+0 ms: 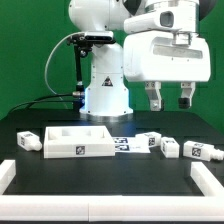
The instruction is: Assemble one leg
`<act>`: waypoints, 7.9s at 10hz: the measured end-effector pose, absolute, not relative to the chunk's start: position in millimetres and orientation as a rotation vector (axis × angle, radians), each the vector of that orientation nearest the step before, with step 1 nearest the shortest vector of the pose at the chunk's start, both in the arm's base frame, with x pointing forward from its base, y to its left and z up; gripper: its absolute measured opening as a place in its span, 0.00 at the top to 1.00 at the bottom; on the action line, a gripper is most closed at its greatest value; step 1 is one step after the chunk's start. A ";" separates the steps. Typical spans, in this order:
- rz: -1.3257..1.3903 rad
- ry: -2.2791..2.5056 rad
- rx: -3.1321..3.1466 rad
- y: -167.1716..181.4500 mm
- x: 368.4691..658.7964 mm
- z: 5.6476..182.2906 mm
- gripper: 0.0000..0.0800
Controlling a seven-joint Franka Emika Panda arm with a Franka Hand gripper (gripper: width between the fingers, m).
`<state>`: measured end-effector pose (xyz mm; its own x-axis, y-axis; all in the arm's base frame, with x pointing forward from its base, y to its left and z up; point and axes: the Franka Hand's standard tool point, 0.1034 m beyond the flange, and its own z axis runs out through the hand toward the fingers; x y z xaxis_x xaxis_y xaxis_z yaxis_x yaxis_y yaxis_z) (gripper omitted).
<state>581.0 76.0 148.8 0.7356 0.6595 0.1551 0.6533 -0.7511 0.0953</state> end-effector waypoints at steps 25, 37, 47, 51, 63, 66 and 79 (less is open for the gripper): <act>0.122 0.429 3.138 -116.8 408.5 104.6 0.19; -0.157 0.027 3.153 -158.0 315.8 29.2 0.19; -0.205 0.020 3.150 -154.1 304.1 11.5 0.83; -0.395 -0.150 3.223 -145.7 345.1 43.6 0.93; -0.378 -0.134 3.182 -74.9 466.9 45.0 0.93; -0.322 -0.081 3.181 -59.6 516.2 33.1 0.93; -0.395 -0.079 3.180 -20.5 555.2 13.7 0.93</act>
Offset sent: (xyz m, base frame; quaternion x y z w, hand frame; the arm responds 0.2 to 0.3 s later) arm 0.0000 0.0000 0.0000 0.0000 0.0000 0.0000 1.0000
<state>555.2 -20.5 13.7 0.9684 -0.0410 -0.2459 -0.0567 -0.9967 -0.0573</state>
